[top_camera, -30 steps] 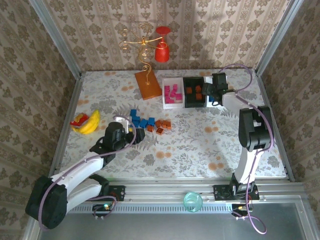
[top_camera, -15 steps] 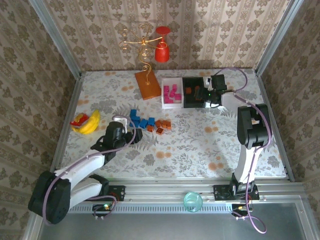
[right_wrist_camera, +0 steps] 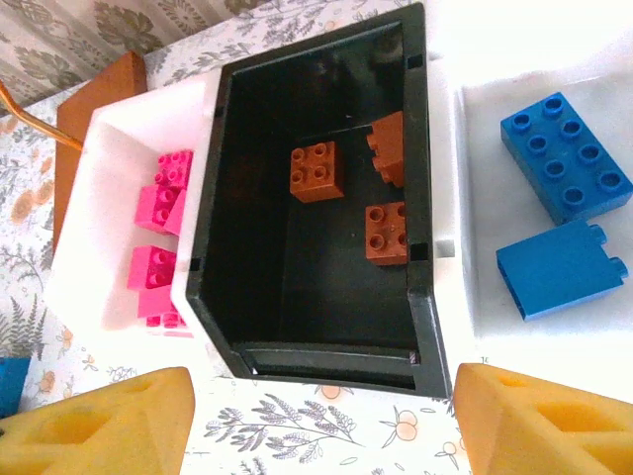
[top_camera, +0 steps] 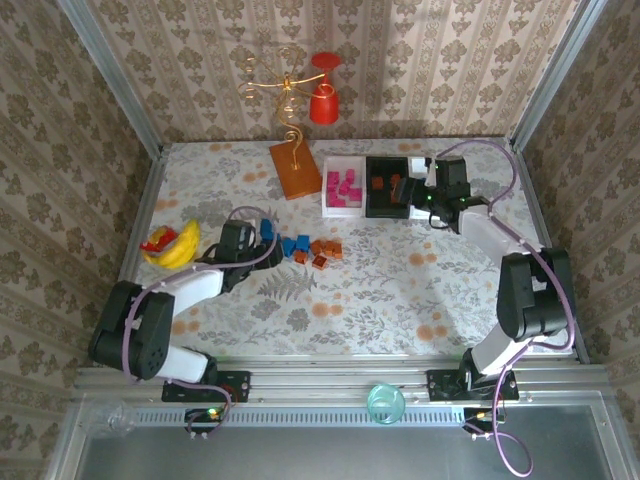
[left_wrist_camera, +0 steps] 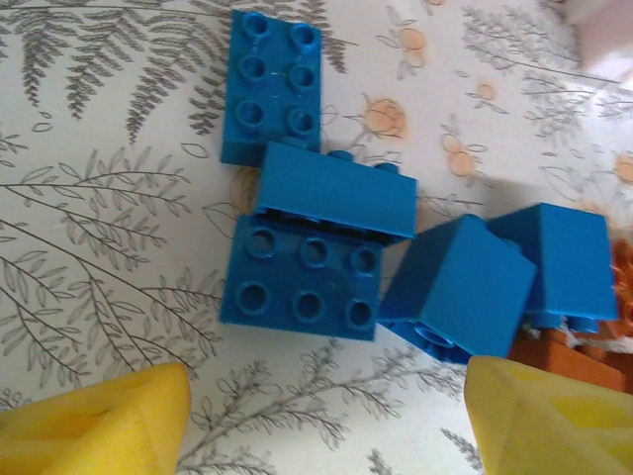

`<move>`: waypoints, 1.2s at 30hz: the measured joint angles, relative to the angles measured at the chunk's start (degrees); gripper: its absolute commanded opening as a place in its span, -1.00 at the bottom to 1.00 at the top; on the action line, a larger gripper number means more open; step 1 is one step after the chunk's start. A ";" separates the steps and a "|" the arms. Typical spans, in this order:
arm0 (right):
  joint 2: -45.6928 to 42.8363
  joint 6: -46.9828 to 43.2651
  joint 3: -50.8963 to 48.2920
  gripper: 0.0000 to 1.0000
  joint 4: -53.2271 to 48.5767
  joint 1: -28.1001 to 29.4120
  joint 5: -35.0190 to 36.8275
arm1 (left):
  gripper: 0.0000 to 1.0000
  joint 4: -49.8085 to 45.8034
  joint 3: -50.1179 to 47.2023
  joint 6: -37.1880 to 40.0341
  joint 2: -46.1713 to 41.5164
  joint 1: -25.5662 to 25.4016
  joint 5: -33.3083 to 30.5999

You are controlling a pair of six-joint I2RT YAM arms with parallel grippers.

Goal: Sort the legos into containers by color
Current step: Pick up the lego from the middle-left of the table.

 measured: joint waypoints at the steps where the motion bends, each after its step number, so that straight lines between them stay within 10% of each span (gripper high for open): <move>1: -0.46 0.00 -0.48 0.44 0.15 0.00 0.00 | 0.47 -0.46 0.46 0.24 0.72 0.17 -0.26; 36: -7.17 1.20 -8.66 0.46 1.95 0.00 -0.04 | 0.24 -15.58 15.67 5.62 14.95 0.35 -4.26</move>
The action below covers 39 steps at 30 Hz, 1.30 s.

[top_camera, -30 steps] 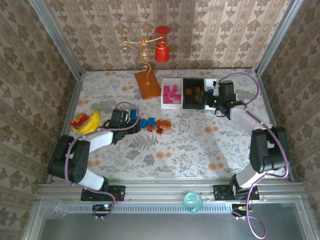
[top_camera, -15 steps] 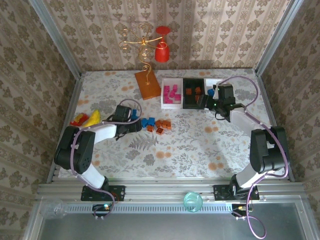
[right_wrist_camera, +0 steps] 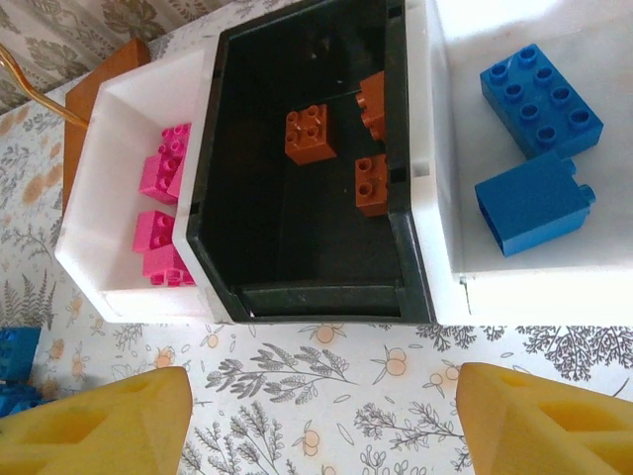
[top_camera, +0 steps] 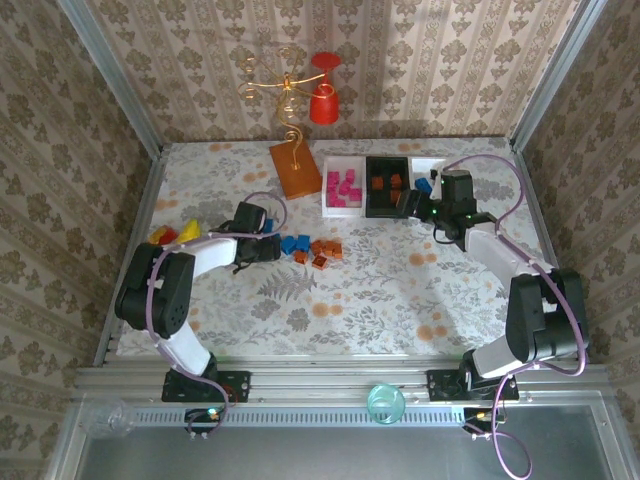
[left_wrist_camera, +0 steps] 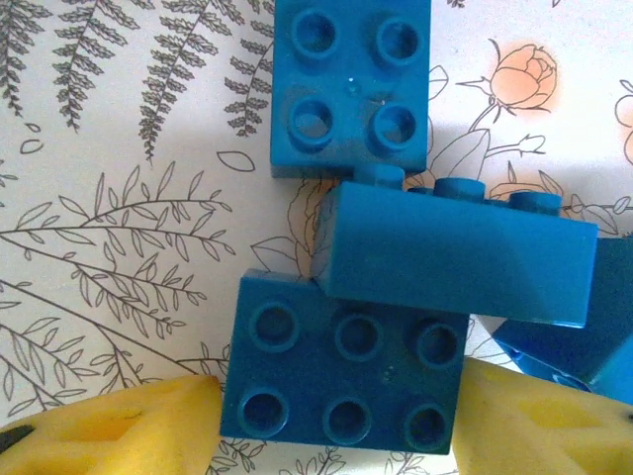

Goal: Sort the legos into containers by color
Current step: Pick up the lego from the middle-left of the table, then place the lego in the container.

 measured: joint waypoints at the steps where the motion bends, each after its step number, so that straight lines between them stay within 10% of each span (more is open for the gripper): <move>1: 0.00 0.07 -0.17 0.46 0.00 0.00 0.00 | 0.23 -0.61 0.39 0.22 0.22 -0.02 -0.11; 21: 0.00 0.37 -1.14 0.46 1.03 0.00 -0.09 | 0.00 0.13 2.60 3.61 1.09 -3.15 -3.39; 32: -5.38 1.90 -6.36 0.47 1.05 0.00 0.26 | 0.00 4.07 2.12 3.56 -13.27 -16.50 -5.35; 39: -17.90 1.86 -7.26 0.52 0.04 0.04 6.45 | -0.01 5.42 17.14 4.46 -1.90 -22.47 -3.96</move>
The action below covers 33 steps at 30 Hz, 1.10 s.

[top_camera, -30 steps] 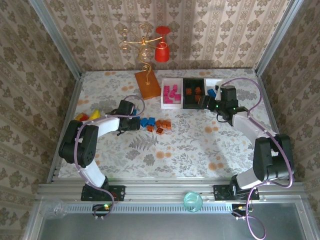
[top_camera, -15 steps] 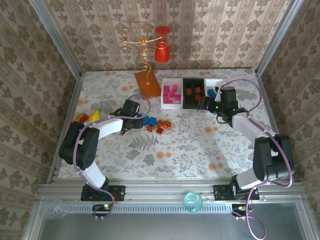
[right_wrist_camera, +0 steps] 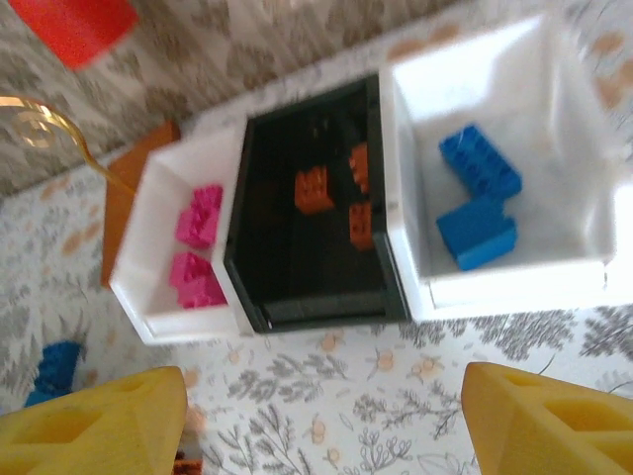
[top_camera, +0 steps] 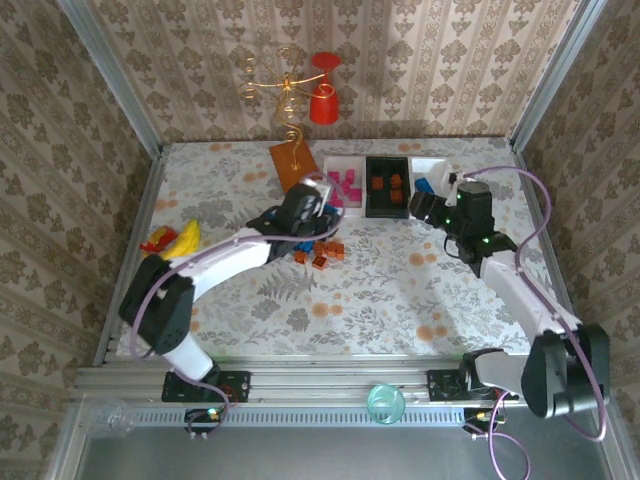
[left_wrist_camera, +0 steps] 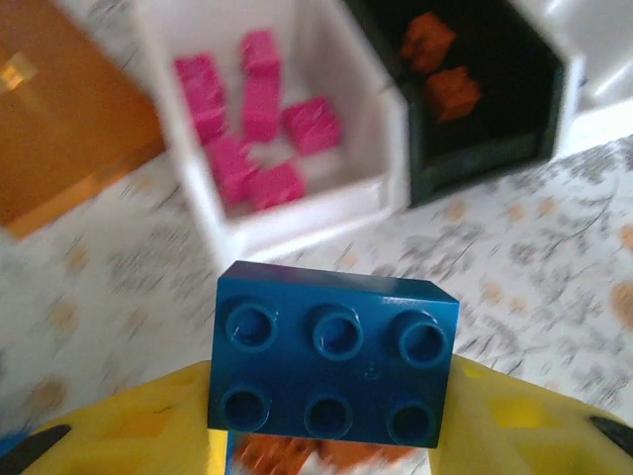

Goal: Sort the legos into containers by color
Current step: Place the lego in the container.

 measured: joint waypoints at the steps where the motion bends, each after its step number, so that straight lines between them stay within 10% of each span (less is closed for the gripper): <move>1: -1.66 -0.02 -0.02 0.52 -0.50 0.00 1.01 | -0.01 0.07 3.15 0.39 2.45 -0.81 0.28; 24: -21.62 1.73 -1.07 0.58 -13.35 -4.81 9.73 | -0.01 0.42 67.04 6.25 54.95 -7.96 4.57; 33: -24.02 1.44 -1.07 0.59 -16.00 -6.01 10.01 | 0.43 -1.07 83.14 7.89 64.61 -7.96 3.67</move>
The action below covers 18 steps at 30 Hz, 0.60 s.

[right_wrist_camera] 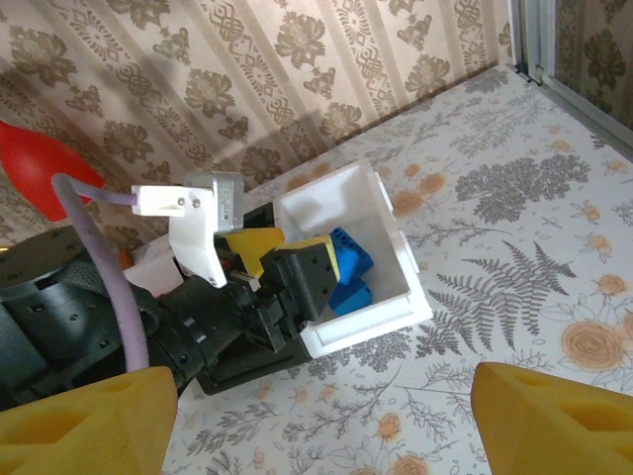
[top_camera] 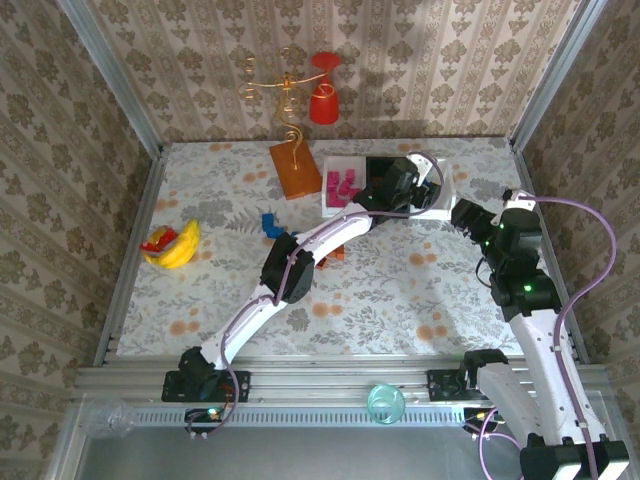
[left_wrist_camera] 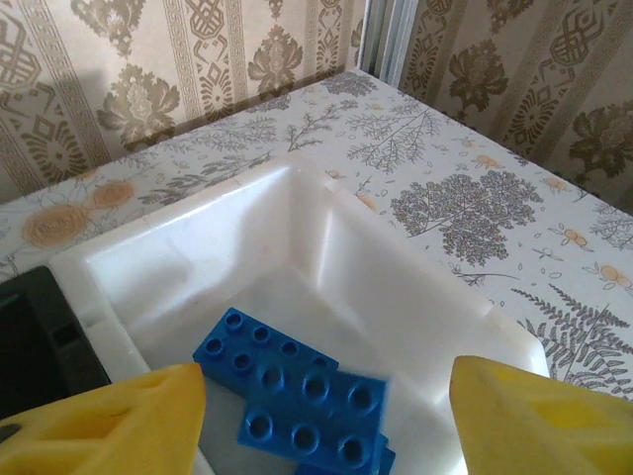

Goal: Sort the legos into containers by color
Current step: Place the lego in the container, then separate the lego at the center of the table.

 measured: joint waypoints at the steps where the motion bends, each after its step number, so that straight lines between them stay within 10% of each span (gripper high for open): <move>1: 0.00 0.00 0.00 0.59 -0.11 -0.02 0.00 | 0.45 0.00 0.04 0.04 0.00 0.00 0.00; 6: -0.04 0.04 0.00 0.58 -0.09 0.00 -0.07 | 0.49 0.39 -7.65 0.22 -4.33 0.07 0.00; 18: 2.56 0.04 -2.75 0.55 2.43 9.55 0.85 | 0.51 13.79 -70.73 -0.04 -52.24 3.45 -3.54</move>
